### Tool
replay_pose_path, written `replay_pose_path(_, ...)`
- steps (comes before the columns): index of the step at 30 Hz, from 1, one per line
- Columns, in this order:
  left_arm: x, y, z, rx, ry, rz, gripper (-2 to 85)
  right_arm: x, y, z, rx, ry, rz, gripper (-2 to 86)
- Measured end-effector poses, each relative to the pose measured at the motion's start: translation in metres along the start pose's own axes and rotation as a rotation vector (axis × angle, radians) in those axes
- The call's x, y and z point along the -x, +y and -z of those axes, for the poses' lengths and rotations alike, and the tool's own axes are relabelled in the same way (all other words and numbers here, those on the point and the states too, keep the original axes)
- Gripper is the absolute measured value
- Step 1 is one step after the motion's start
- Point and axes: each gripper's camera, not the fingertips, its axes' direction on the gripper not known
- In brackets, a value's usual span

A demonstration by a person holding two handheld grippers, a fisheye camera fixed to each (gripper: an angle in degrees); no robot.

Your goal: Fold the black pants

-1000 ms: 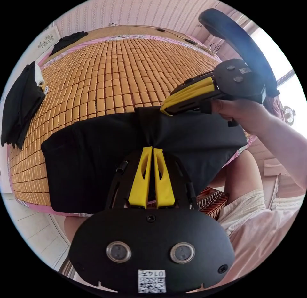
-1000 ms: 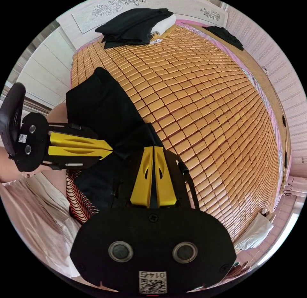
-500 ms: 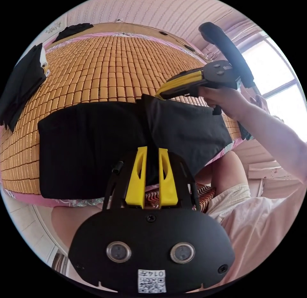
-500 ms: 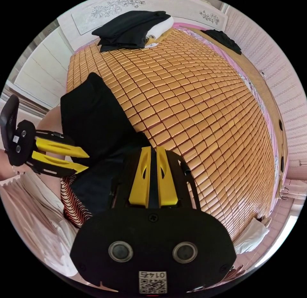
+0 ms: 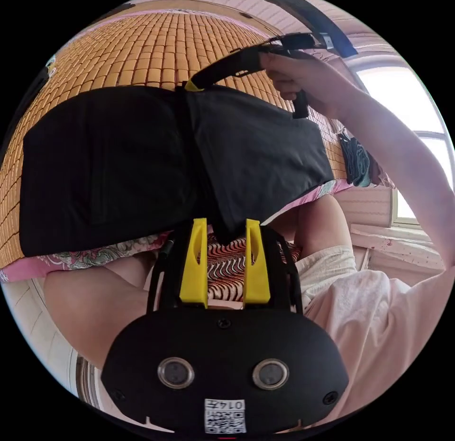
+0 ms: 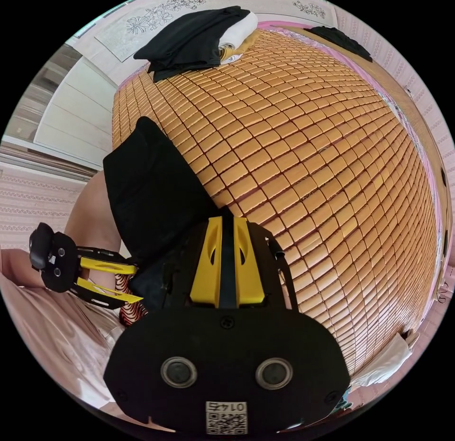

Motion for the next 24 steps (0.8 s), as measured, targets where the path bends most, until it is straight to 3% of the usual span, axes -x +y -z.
replay_pose_path(5,-0.002,0.004,0.005,0.009,-0.015,-0.07,2.0,-0.006,0.018,0.008,-0.048,-0.002,0.004,-0.1)
replay_pose_path(16,0.002,0.034,0.033,-0.096,0.006,-0.139,0.0,-0.012,0.055,0.045,-0.213,-0.05,0.042,3.8)
replay_pose_path(20,0.016,0.037,0.021,-0.056,0.02,-0.067,0.0,-0.009,0.042,0.021,-0.093,-0.003,0.052,8.3)
replay_pose_path(24,0.021,0.038,0.02,-0.037,0.046,-0.055,0.1,-0.001,0.04,-0.005,0.006,0.04,0.094,6.4)
